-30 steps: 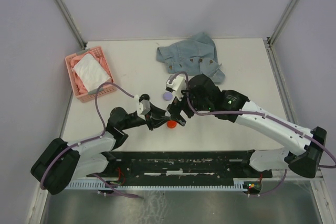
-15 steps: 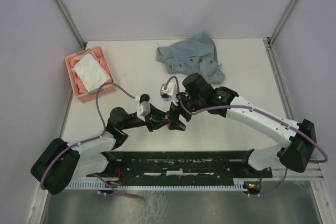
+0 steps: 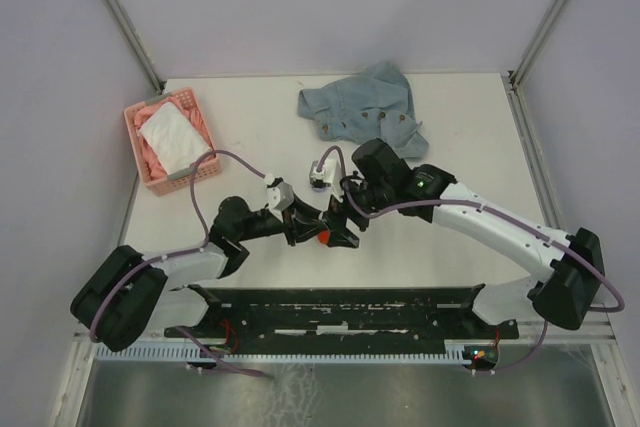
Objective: Insert the wireless bluetooth earbuds into the charging case
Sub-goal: Place the charging case at the center of the board.
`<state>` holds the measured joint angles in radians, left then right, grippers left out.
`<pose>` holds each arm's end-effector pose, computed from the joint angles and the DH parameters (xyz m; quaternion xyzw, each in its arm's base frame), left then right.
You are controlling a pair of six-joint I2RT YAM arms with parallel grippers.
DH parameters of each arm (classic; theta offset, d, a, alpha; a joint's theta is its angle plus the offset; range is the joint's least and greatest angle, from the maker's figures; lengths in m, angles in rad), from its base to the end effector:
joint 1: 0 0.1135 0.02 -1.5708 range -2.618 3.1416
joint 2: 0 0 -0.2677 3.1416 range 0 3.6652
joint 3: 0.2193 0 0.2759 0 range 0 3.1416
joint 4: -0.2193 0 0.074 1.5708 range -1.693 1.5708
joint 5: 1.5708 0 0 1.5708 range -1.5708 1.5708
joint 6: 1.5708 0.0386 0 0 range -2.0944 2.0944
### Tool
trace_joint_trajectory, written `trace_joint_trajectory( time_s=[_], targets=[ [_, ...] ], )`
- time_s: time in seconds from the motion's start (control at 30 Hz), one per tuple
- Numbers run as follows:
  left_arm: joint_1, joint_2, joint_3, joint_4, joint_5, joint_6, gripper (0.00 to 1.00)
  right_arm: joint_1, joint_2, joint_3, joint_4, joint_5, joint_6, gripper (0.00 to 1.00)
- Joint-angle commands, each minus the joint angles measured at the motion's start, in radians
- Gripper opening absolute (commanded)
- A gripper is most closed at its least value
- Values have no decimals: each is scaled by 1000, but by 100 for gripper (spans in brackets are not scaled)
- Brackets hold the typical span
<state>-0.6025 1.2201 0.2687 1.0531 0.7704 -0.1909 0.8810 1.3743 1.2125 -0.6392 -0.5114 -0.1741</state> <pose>0.1779 -0.1550 0.1908 0.3999 0.5510 -0.4980 0.5370 0.1879 0.2574 0.3146 -0.5335 0.7270 0.3457 0.2597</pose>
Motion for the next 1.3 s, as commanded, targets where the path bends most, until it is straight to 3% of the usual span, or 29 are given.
trace_joint_trajectory(
  time_s=[0.0,0.13,0.33,0.53,0.77,1.0,1.13,1.27],
  targets=[
    [25,32,38,58,-38,-59,3,4,-72,-17,17,28,2,90],
    [27,50,62,9,-73,-68,4,1,-113,-59,80,265,84,91],
    [27,64,139,-244,-247,-160,6,0,-168,-147,175,635,227,92],
    [27,127,210,-526,-412,-319,7,-2,-208,-321,333,903,366,94],
    [31,240,261,-679,-507,-423,10,-3,-241,-537,569,990,494,93],
    [69,366,288,-662,-493,-495,14,-2,-265,-626,649,1008,505,93],
    [72,441,312,-647,-455,-528,21,-2,-277,-644,656,1011,494,93],
    [58,483,326,-631,-406,-564,35,-3,-300,-652,649,1029,482,94]
  ],
)
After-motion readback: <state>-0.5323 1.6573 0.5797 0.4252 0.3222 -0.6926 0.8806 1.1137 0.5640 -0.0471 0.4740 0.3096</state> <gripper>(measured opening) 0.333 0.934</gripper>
